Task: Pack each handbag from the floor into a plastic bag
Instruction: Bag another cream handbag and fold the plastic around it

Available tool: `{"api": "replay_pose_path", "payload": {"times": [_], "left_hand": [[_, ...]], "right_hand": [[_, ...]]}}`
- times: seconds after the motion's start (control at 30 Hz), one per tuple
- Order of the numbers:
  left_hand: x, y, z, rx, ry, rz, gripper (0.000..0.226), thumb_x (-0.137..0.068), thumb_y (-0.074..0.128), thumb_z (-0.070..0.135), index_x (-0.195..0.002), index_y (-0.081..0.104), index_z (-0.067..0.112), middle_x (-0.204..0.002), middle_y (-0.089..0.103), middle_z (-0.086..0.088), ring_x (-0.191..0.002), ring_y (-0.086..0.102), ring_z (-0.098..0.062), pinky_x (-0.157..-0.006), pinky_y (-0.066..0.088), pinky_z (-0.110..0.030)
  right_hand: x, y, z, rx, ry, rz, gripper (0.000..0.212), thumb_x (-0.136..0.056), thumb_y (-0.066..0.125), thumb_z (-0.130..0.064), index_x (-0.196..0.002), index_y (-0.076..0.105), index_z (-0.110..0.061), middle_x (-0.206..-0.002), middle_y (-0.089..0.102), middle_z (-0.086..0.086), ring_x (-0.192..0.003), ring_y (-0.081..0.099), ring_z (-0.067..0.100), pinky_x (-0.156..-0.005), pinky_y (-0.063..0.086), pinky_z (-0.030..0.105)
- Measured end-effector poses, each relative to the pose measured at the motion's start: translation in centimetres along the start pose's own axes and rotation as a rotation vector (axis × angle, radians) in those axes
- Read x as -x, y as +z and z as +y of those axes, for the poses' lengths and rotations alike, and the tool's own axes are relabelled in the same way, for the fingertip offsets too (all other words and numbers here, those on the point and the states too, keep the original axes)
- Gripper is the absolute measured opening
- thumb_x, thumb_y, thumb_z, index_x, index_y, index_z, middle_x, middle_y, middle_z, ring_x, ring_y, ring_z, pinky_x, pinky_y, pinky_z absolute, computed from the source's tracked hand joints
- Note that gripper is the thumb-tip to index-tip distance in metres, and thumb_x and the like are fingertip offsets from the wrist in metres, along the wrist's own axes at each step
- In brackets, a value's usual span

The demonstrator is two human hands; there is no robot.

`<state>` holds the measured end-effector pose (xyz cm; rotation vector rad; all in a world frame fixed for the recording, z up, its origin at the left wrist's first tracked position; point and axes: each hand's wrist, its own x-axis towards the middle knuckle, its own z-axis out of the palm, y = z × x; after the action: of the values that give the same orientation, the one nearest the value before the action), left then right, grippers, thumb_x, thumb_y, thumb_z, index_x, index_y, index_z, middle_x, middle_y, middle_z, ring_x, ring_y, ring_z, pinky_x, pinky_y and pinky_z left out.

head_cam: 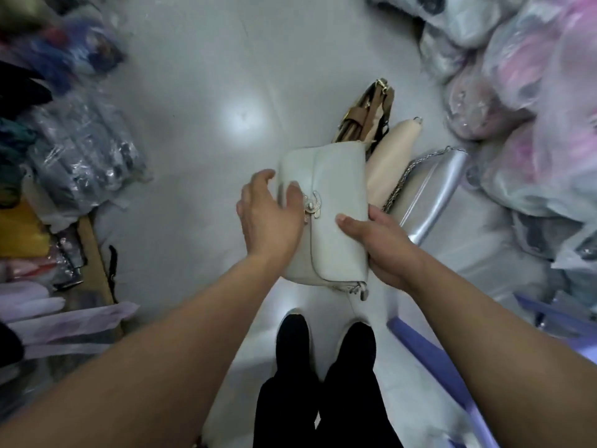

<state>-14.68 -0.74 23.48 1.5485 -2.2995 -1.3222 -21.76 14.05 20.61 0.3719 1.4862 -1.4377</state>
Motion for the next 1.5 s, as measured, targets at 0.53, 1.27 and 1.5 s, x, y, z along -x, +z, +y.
{"api": "replay_pose_path", "payload": {"times": [0.53, 1.27, 1.5], "left_hand": [[10.2, 6.9, 10.5, 0.515, -0.393, -0.559, 0.068, -0.073, 0.085, 0.049, -0.128, 0.048, 0.033, -0.114, 0.068, 0.009, -0.1, 0.069, -0.016, -0.081, 0.06, -0.038], [37.9, 24.9, 2.1, -0.275, -0.157, -0.958, 0.056, -0.079, 0.084, 0.029, -0.118, 0.046, 0.02, -0.097, 0.064, -0.004, -0.076, 0.061, -0.025, -0.081, 0.058, -0.051], [38.9, 26.6, 1.1, -0.579, 0.04, -0.876, 0.05, -0.083, 0.07, 0.056, -0.115, 0.049, 0.025, -0.096, 0.064, 0.003, -0.091, 0.066, -0.027, -0.081, 0.06, -0.045]], "right_hand": [[16.0, -15.5, -2.4, 0.23, 0.138, 0.457, 0.074, -0.067, 0.072, -0.081, -0.114, 0.064, -0.025, -0.111, 0.069, -0.007, -0.098, 0.07, 0.017, -0.072, 0.063, 0.039], [31.9, -36.9, 24.4, -0.02, 0.108, 1.147, 0.07, -0.08, 0.081, -0.053, -0.137, 0.057, -0.022, -0.137, 0.054, 0.009, -0.109, 0.057, 0.022, -0.089, 0.046, 0.029], [31.0, -38.0, 27.3, 0.011, 0.092, 1.087, 0.062, -0.086, 0.079, -0.044, -0.139, 0.054, -0.027, -0.143, 0.038, 0.007, -0.098, 0.054, 0.017, -0.1, 0.051, 0.034]]}}
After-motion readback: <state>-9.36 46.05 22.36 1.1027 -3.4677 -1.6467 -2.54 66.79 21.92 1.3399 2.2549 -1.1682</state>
